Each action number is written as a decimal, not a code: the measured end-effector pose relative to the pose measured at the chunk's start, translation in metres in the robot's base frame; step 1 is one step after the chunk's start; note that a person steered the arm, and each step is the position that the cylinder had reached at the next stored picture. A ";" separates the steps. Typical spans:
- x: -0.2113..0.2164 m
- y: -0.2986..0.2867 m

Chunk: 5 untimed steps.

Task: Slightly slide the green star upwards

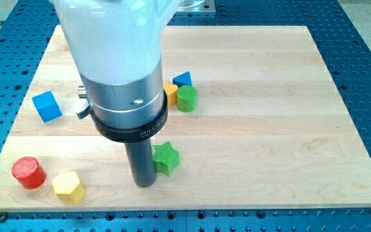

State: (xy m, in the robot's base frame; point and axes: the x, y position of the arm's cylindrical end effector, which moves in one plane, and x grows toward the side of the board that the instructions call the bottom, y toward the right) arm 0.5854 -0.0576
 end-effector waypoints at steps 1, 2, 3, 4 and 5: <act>-0.010 0.012; -0.036 0.015; -0.008 0.052; -0.005 0.072; -0.027 0.067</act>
